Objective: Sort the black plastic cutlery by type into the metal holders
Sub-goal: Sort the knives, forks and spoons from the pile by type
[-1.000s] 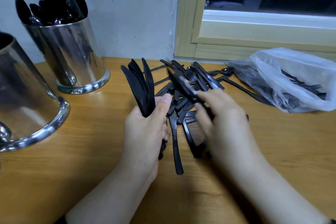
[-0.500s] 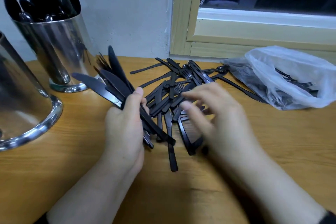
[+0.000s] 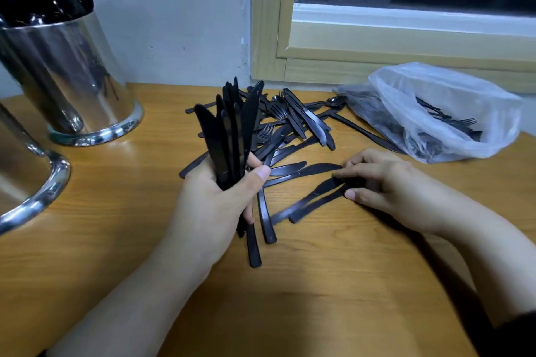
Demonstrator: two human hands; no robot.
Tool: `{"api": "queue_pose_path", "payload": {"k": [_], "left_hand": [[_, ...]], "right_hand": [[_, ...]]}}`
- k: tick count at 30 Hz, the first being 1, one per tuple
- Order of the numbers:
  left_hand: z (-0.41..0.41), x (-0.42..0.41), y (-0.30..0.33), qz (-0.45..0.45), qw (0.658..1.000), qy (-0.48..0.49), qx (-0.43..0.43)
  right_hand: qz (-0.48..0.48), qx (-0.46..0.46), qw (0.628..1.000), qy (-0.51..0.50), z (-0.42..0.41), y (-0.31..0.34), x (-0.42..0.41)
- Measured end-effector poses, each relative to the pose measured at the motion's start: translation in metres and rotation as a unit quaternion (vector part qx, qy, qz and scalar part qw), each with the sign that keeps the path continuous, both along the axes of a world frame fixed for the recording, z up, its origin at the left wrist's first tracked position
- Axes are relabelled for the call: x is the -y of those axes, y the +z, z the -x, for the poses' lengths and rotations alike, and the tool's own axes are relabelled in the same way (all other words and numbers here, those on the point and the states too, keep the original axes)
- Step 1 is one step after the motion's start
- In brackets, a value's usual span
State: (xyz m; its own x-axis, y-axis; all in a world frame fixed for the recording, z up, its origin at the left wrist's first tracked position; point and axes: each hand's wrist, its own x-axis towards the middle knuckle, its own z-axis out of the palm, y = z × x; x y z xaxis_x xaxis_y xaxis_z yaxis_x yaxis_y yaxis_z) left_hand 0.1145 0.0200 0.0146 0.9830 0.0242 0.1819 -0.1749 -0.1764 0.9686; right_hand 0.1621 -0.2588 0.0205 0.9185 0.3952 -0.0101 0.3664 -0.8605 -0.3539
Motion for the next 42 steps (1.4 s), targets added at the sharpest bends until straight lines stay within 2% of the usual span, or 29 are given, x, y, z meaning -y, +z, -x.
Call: {"api": "queue_pose_path", "payload": {"k": [15,26,42], "left_hand": [[-0.003,0.001,-0.004,-0.023,1.000,0.006,0.010],[-0.001,0.002,-0.003,-0.007,1.000,0.009,-0.007],[-0.003,0.000,-0.005,-0.025,1.000,0.011,0.003]], "right_hand": [[-0.010,-0.029,0.999,-0.043,0.002,0.004,-0.004],[-0.036,-0.077,0.995,-0.061,0.007,0.013,-0.005],[-0.050,-0.059,0.996,-0.044,0.012,0.015,-0.008]]}}
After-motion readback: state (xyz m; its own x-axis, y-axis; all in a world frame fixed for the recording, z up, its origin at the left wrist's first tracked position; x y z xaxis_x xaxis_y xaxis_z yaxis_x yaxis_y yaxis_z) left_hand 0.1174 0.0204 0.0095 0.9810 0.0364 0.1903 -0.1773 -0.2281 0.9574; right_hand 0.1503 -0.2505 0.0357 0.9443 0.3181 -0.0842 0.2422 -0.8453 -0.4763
